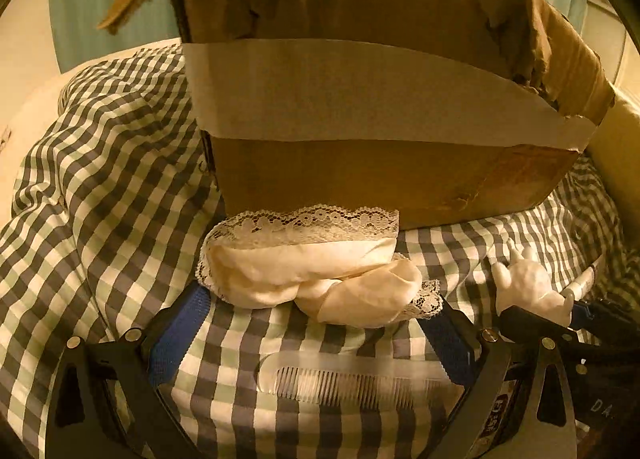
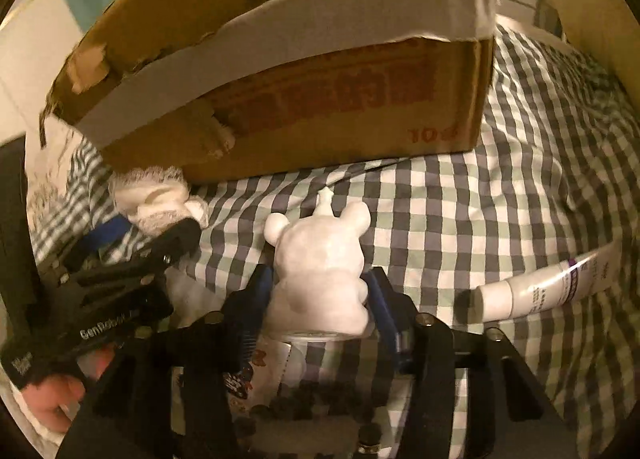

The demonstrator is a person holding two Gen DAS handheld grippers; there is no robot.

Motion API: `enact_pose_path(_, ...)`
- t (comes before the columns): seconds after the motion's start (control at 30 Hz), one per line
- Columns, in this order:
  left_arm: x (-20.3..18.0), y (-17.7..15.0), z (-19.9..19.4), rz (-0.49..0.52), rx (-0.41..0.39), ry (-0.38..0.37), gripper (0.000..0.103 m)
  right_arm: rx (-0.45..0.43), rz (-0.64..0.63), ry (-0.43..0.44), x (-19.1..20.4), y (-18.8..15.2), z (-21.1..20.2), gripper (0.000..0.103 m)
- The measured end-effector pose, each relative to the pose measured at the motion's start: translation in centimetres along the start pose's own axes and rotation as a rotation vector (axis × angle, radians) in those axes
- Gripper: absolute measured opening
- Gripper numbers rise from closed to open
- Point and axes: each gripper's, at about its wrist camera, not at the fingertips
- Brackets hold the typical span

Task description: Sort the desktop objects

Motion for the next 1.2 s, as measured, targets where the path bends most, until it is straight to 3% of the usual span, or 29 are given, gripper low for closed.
enact_pose_path(0.07,-0.2,-0.1,-0.2,0.007,-0.01,-0.007,0.088,-0.002,0.015,-0.022,-0.2,-0.2,0.0,0.049)
enact_pose_path(0.2,-0.3,-0.3,-0.3,0.011,-0.008,-0.014,0.048,0.004,0.013,-0.036,-0.6,-0.4,0.0,0.049)
enact_pose_path(0.4,0.7,-0.8,-0.9,-0.035,0.001,-0.059,0.026,0.006,0.016,-0.059,-1.9,-0.8,-0.6,0.049)
enact_pose_path(0.67,2.4,-2.2,-2.9,-0.081,0.021,-0.086,0.021,-0.016,0.025,-0.075,-4.0,-1.1,-2.6,0.049)
enact_pose_path(1.2,4.2,-4.8,-8.0,-0.087,-0.037,-0.085,0.021,-0.072,-0.005,-0.073,-2.4,-2.3,-7.7,0.049)
Point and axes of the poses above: each gripper's, at about its wrist camera, not at the fingertips, and z roughly the way its jaws point, x to its left, y to its top, and after that the axes turned 7 degrees about y, right-handed
